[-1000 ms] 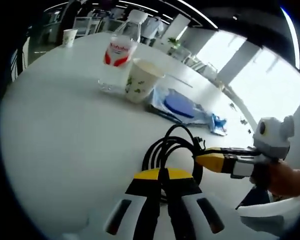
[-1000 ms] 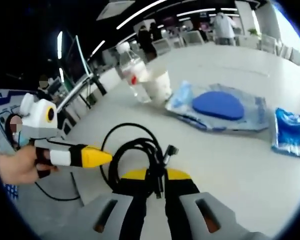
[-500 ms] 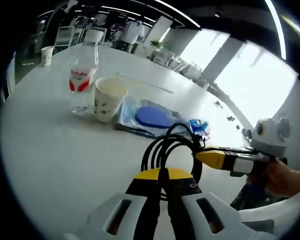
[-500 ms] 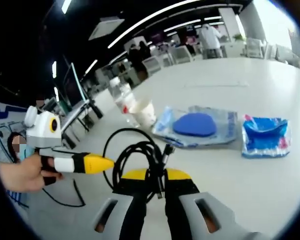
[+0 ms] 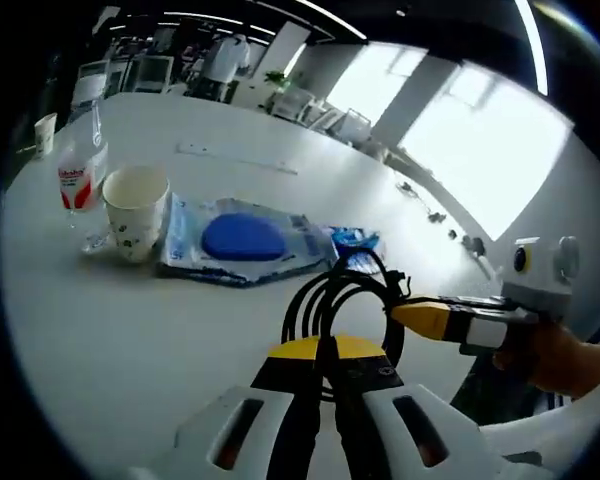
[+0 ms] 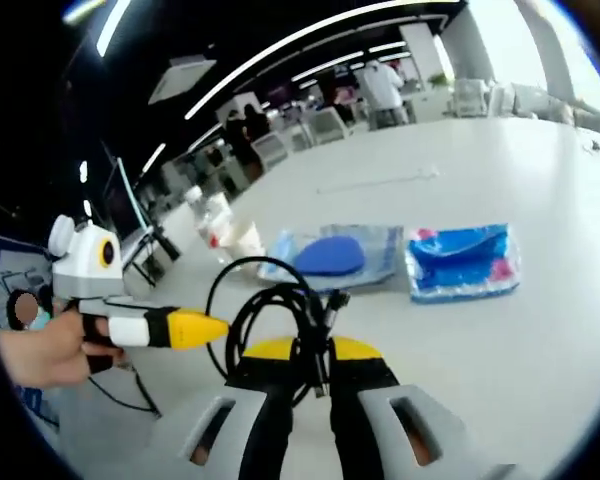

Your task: Arrange the tabletop items into an orderly group along one side of the table until the central work area is clear of visible clutter.

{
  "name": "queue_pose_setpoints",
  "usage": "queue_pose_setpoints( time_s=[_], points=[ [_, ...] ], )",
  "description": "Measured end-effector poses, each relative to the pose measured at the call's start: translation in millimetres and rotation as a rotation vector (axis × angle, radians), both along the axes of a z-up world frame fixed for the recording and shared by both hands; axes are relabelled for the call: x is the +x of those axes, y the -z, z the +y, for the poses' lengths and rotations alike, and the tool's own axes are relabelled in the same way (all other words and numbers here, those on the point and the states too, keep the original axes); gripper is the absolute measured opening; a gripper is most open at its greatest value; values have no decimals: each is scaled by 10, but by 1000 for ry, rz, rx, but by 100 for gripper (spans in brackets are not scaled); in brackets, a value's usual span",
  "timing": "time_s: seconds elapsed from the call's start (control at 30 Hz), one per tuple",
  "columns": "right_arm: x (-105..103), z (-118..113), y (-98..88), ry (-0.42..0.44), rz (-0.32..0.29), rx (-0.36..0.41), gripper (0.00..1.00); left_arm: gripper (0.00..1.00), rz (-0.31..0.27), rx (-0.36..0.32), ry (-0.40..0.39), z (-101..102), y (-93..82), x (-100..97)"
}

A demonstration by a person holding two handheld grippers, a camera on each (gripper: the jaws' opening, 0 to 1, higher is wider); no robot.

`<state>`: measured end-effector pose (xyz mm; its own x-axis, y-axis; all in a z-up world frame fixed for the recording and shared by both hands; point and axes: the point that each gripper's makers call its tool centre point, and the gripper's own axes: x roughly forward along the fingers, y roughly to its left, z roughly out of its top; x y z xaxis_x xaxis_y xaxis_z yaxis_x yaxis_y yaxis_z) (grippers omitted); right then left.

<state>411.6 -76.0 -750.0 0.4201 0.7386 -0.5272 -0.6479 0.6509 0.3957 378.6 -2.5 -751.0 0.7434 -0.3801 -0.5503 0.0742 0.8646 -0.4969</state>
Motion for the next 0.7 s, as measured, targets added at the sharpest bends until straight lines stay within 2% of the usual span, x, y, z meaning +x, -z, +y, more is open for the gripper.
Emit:
queue_pose_setpoints(
  time_s=[0.27, 0.7],
  points=[
    [127, -271, -51, 50, -20, 6, 8, 0, -1, -4, 46, -224, -24, 139],
    [267, -587, -11, 117, -8, 18, 8, 0, 19, -4, 105, -541, 24, 303]
  ],
)
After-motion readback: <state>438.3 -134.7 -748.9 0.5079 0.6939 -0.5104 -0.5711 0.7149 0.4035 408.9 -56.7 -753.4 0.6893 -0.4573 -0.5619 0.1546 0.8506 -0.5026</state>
